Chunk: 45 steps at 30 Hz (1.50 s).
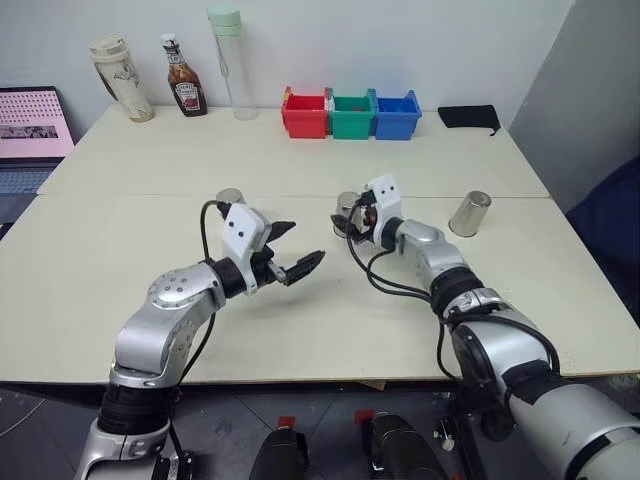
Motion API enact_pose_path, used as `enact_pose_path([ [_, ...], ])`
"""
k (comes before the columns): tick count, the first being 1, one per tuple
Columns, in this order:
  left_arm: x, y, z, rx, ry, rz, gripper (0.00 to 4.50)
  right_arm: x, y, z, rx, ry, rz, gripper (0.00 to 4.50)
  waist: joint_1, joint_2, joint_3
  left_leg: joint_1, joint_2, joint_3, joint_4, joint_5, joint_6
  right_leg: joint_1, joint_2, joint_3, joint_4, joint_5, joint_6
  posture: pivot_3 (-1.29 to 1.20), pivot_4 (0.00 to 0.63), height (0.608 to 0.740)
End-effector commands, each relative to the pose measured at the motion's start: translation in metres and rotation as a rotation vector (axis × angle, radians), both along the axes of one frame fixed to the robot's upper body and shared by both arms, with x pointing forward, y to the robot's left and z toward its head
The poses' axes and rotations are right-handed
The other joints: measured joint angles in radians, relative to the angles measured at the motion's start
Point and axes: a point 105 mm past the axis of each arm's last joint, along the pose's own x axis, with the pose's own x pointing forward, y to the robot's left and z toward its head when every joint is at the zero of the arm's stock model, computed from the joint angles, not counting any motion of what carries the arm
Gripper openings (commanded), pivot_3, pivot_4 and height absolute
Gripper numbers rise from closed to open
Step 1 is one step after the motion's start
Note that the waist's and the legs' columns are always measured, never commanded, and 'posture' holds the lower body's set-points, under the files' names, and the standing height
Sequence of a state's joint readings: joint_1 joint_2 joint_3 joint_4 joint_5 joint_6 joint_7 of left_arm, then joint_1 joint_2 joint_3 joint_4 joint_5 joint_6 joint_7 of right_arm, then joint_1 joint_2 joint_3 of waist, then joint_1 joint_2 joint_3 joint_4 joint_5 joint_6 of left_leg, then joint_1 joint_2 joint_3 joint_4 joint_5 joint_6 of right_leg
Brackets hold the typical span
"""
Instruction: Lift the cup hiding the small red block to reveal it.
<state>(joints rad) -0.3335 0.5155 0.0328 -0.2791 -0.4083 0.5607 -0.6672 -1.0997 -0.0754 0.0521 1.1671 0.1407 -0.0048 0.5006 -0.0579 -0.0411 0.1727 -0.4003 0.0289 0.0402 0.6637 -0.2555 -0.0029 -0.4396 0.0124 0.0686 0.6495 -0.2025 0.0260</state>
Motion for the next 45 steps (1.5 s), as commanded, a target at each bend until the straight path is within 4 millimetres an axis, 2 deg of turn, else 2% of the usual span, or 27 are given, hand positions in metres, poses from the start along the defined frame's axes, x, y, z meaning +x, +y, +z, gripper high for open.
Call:
enact_pose_path([
  [1,0.002,-0.003,0.010,0.004,-0.049,-0.012,4.46,0.004,0.004,0.019,0.023,-0.060,-0.002,4.50,0.000,0.000,0.000,0.000,0.000,0.000,0.000,0.000,0.000,0.000,0.000,0.000,0.000,0.000,0.000,0.00,0.150,0.740],
  [3,0.003,-0.005,0.011,0.000,-0.051,-0.013,4.46,0.004,0.005,0.018,0.013,-0.067,0.002,4.50,0.000,0.000,0.000,0.000,0.000,0.000,0.000,0.000,0.000,0.000,0.000,0.000,0.000,0.000,0.000,0.00,0.150,0.740],
  [4,0.003,-0.005,0.011,-0.001,-0.052,-0.013,4.50,0.005,0.005,0.018,0.005,-0.073,-0.004,4.21,0.000,0.000,0.000,0.000,0.000,0.000,0.000,0.000,0.000,0.000,0.000,0.000,0.000,0.000,0.000,0.00,0.150,0.740],
  [6,0.005,-0.007,0.012,-0.007,-0.053,-0.015,4.50,0.006,0.004,0.020,0.002,-0.085,-0.015,4.02,0.000,0.000,0.000,0.000,0.000,0.000,0.000,0.000,0.000,0.000,0.000,0.000,0.000,0.000,0.000,0.00,0.150,0.740],
  [10,0.006,-0.009,0.011,-0.009,-0.054,-0.016,4.50,0.007,0.003,0.020,-0.003,-0.100,-0.028,2.92,0.000,0.000,0.000,0.000,0.000,0.000,0.000,0.000,0.000,0.000,0.000,0.000,0.000,0.000,0.000,0.00,0.150,0.740],
  [12,0.007,-0.009,0.013,-0.012,-0.056,-0.015,4.50,0.007,0.002,0.022,0.005,-0.109,-0.034,2.59,0.000,0.000,0.000,0.000,0.000,0.000,0.000,0.000,0.000,0.000,0.000,0.000,0.000,0.000,0.000,0.00,0.150,0.740],
  [18,0.008,-0.008,0.015,-0.016,-0.058,-0.007,4.50,0.007,0.002,0.030,0.028,-0.133,-0.012,2.58,0.000,0.000,0.000,0.000,0.000,0.000,0.000,0.000,0.000,0.000,0.000,0.000,0.000,0.000,0.000,0.00,0.150,0.740],
  [23,0.007,-0.003,0.015,-0.015,-0.050,0.009,4.50,0.006,-0.005,0.066,0.114,-0.206,0.042,2.58,0.000,0.001,0.000,0.000,0.000,0.000,0.000,0.000,0.000,0.000,0.000,0.000,0.000,0.000,0.000,0.00,0.150,0.740],
  [27,0.007,-0.001,0.014,-0.008,-0.057,0.024,4.50,0.001,-0.024,0.088,0.215,-0.218,0.044,2.58,0.001,0.001,0.001,0.000,0.000,-0.001,0.000,0.000,0.000,0.000,0.000,0.000,0.000,0.000,0.000,0.00,0.150,0.740],
  [30,0.007,-0.002,0.013,-0.011,-0.053,0.019,4.50,-0.006,-0.044,0.094,0.223,-0.228,0.015,2.58,0.006,0.001,0.000,-0.001,0.000,-0.002,-0.001,0.000,0.000,0.000,0.000,-0.001,0.000,0.000,0.000,0.00,0.150,0.740],
  [33,0.008,-0.005,0.012,-0.011,-0.045,0.004,4.50,-0.012,-0.068,0.084,0.132,-0.232,-0.061,2.58,0.010,0.001,0.001,-0.001,0.000,-0.003,-0.001,0.000,0.000,0.000,-0.001,-0.002,-0.001,0.000,0.000,0.00,0.150,0.740],
  [35,0.009,-0.004,0.012,-0.009,-0.043,0.000,4.50,-0.013,-0.075,0.077,0.109,-0.217,-0.094,2.58,0.010,0.001,0.001,-0.001,-0.001,-0.002,-0.001,0.000,0.000,0.000,-0.001,-0.002,0.000,0.000,0.000,0.00,0.150,0.740],
  [38,0.011,-0.005,0.010,0.002,-0.038,-0.013,4.50,-0.014,-0.087,0.042,0.088,-0.124,-0.156,2.58,0.004,0.001,0.001,-0.001,-0.001,-0.001,-0.001,0.000,0.000,0.000,-0.001,-0.001,0.000,0.000,0.000,0.00,0.150,0.740],
  [43,0.015,-0.007,0.015,0.003,-0.045,-0.022,4.50,-0.016,-0.092,0.007,0.078,-0.068,-0.194,2.58,-0.001,0.001,0.001,0.000,0.000,0.000,-0.001,0.000,0.000,0.000,0.001,0.000,0.000,0.000,0.000,0.00,0.150,0.740],
  [45,0.015,-0.008,0.015,0.004,-0.045,-0.027,4.50,-0.015,-0.094,0.001,0.099,-0.061,-0.211,2.58,-0.002,0.001,0.001,0.000,0.000,0.000,-0.001,0.000,0.000,0.000,0.002,0.000,0.000,0.000,0.000,0.00,0.150,0.740],
])
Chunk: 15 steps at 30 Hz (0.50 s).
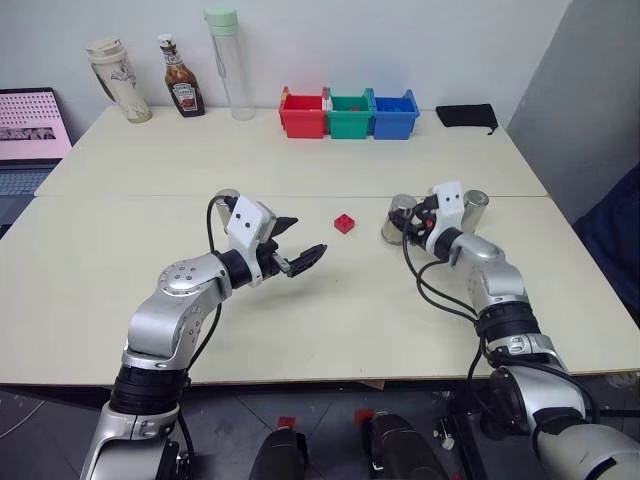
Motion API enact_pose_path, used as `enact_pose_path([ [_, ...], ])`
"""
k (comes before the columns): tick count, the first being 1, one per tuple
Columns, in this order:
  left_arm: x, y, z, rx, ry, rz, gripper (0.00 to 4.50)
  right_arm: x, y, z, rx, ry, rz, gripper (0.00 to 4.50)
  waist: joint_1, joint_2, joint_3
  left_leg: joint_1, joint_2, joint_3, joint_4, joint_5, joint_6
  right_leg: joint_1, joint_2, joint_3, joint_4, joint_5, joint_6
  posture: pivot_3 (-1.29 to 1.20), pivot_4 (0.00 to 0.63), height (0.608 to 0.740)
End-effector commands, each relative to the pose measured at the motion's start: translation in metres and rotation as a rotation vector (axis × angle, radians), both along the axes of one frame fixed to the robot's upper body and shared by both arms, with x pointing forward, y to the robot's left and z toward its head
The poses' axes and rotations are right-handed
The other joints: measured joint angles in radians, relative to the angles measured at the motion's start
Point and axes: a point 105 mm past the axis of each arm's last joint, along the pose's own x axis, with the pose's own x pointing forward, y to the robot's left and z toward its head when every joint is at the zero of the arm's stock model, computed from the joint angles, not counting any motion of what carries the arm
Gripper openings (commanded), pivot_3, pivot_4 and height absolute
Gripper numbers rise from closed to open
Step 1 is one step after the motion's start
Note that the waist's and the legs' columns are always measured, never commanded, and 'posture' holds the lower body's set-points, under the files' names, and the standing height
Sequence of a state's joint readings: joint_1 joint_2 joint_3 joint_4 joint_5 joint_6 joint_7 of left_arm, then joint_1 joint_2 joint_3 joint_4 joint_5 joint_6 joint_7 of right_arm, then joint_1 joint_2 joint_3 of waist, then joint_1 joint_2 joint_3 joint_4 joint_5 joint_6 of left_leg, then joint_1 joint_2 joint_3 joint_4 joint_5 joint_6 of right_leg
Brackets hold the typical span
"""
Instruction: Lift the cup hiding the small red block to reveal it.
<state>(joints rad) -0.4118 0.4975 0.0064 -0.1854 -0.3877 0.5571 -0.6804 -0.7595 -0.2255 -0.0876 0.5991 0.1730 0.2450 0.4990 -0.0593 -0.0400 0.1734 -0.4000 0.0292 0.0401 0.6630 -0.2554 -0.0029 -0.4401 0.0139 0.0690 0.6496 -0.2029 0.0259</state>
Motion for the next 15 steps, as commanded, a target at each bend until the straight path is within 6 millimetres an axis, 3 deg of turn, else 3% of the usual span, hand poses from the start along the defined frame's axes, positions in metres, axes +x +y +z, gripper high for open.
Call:
enact_pose_path([
  [1,0.001,-0.004,0.014,0.006,-0.062,-0.022,4.50,0.002,-0.003,0.000,0.001,-0.050,-0.028,2.58,-0.001,0.000,0.000,0.000,0.000,0.000,0.000,0.000,0.000,0.000,0.000,0.000,0.000,0.000,0.000,0.00,0.150,0.740],
  [2,0.000,-0.004,0.014,0.008,-0.063,-0.025,4.50,0.002,-0.004,-0.003,-0.010,-0.055,-0.033,2.58,-0.001,0.000,0.000,0.000,0.000,0.000,0.000,0.000,0.000,0.001,0.000,0.000,0.000,0.000,0.000,0.00,0.150,0.740],
  [4,0.000,-0.005,0.015,0.006,-0.065,-0.026,4.50,0.002,-0.006,-0.006,-0.014,-0.063,-0.041,3.28,0.000,0.000,0.000,0.000,0.000,0.000,0.000,0.000,0.000,0.001,0.000,0.000,0.000,0.000,0.000,0.00,0.150,0.740],
  [5,0.000,-0.004,0.016,0.005,-0.067,-0.024,4.50,0.001,-0.006,-0.006,-0.012,-0.067,-0.042,3.32,0.000,0.000,0.000,0.000,0.000,0.000,0.000,0.000,0.000,0.001,-0.001,0.000,0.000,0.000,0.001,0.00,0.150,0.740],
  [10,-0.001,0.002,0.014,0.009,-0.060,-0.006,4.50,-0.007,-0.008,-0.003,-0.043,-0.086,-0.026,4.45,0.002,0.000,0.000,0.000,0.000,0.000,0.000,0.000,0.000,0.001,-0.001,0.000,-0.001,0.000,0.000,0.00,0.150,0.740],
  [15,0.000,0.009,0.015,0.019,-0.054,0.020,4.50,-0.026,-0.017,0.005,-0.098,-0.067,-0.002,4.45,0.003,0.000,0.000,-0.001,0.000,0.000,0.000,0.000,0.000,0.000,-0.001,0.000,-0.001,0.000,0.001,0.00,0.150,0.740],
])
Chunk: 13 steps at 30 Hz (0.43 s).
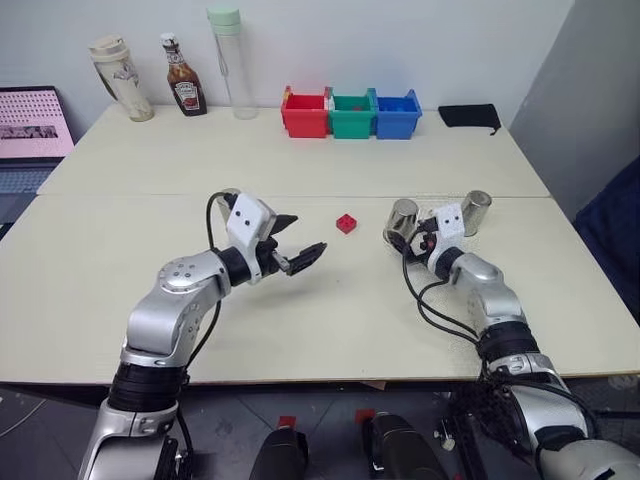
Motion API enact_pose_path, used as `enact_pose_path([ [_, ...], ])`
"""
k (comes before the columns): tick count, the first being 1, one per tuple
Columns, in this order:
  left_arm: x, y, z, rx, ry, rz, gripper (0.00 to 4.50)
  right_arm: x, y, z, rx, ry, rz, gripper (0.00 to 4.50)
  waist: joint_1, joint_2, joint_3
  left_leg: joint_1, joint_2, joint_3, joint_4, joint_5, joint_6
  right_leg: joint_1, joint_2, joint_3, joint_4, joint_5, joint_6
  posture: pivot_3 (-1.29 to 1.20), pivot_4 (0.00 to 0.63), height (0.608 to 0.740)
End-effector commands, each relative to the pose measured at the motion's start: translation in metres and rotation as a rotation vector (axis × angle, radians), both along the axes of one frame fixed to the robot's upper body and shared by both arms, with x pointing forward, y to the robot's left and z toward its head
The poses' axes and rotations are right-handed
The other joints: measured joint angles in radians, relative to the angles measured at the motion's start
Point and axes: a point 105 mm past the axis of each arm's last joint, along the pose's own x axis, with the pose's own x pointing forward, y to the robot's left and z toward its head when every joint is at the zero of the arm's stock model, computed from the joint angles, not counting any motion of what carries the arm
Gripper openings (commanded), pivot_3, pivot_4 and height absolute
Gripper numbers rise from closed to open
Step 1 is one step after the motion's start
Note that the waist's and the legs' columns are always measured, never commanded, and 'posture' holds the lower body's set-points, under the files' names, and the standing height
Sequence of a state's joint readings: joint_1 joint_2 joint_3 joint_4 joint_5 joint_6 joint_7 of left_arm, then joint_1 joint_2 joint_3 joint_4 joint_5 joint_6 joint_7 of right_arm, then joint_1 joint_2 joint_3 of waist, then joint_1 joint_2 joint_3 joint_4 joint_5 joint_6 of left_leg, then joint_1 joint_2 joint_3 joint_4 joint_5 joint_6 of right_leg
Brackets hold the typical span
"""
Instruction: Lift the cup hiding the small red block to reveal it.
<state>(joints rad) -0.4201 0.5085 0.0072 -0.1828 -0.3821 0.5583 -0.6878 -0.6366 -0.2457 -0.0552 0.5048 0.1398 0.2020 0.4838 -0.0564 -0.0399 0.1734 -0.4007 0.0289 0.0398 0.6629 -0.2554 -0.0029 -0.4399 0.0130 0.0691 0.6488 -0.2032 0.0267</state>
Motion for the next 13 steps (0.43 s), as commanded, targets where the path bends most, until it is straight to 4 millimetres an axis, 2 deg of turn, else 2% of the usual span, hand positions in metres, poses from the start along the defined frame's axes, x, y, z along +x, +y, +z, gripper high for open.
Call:
enact_pose_path([
  [1,-0.003,0.010,0.014,0.006,-0.040,0.020,4.50,-0.018,-0.009,0.028,-0.031,-0.036,0.040,4.45,0.001,0.000,0.000,0.000,0.000,0.000,0.000,0.000,0.000,0.000,0.000,0.000,0.000,0.000,0.000,0.00,0.150,0.740],
  [4,-0.012,0.026,0.015,0.042,0.007,0.028,4.50,-0.053,-0.014,0.044,-0.037,-0.001,0.132,4.45,0.003,0.000,0.000,0.000,0.000,-0.001,0.000,0.000,0.000,0.000,0.000,-0.001,0.000,-0.002,0.003,0.00,0.150,0.740],
  [8,-0.025,0.061,0.021,0.110,0.065,0.053,4.50,-0.118,-0.009,0.056,-0.060,0.140,0.365,4.45,0.001,0.001,0.000,0.000,0.001,-0.002,-0.001,0.000,0.000,0.000,0.000,-0.002,0.000,-0.004,0.003,0.00,0.150,0.740],
  [10,-0.028,0.069,0.026,0.116,0.086,0.050,4.50,-0.134,-0.010,0.062,-0.064,0.175,0.401,4.45,0.001,0.001,0.001,0.000,0.001,-0.003,-0.001,0.000,0.000,0.000,0.000,-0.003,0.000,-0.004,0.003,0.00,0.150,0.740],
  [13,-0.030,0.071,0.030,0.128,0.081,0.026,4.50,-0.138,-0.009,0.068,-0.059,0.180,0.383,4.45,0.001,0.001,0.001,0.003,0.001,-0.005,0.001,0.000,0.000,0.002,0.001,-0.004,0.000,-0.007,-0.003,0.00,0.150,0.740],
])
